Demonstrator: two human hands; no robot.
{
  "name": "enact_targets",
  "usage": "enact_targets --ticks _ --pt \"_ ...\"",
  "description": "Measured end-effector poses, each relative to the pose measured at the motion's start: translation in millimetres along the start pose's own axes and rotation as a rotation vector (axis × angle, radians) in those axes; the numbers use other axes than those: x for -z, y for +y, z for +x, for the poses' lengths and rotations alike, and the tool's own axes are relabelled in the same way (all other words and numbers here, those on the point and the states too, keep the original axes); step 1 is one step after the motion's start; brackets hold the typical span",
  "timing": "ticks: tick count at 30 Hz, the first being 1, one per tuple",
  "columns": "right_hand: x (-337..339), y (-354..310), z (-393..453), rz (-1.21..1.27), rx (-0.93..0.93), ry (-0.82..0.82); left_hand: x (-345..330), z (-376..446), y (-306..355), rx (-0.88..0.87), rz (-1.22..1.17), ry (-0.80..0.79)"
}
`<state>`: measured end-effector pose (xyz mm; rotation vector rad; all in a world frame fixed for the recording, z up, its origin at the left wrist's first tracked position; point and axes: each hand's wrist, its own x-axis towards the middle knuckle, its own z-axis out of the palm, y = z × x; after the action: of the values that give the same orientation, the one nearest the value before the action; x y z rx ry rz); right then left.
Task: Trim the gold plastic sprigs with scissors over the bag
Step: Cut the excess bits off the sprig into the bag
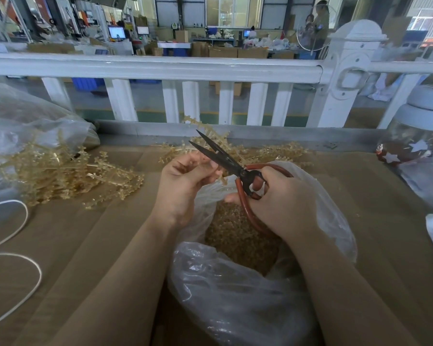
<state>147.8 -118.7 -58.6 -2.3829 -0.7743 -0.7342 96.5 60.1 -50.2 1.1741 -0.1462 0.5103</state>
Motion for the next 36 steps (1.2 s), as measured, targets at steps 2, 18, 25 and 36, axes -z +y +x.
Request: enact_targets --ticks 2,18,25,36 --pt "-0.4 -0.2 0.1 0.007 -0.007 0.003 -0.3 -0.2 0.8 0.004 0.008 -0.005" --pt "-9.1 5.6 -0.9 0.083 -0.015 -0.009 -5.4 -2.7 4.3 0.019 0.029 0.088" --pt "-0.5 2.0 -0.1 0.032 0.032 0.062 -1.8 -1.2 1.8 0.003 0.163 0.126" --pt "-0.1 1.7 1.4 -0.025 -0.024 0.007 -1.4 -4.2 6.2 0.042 0.182 -0.025"
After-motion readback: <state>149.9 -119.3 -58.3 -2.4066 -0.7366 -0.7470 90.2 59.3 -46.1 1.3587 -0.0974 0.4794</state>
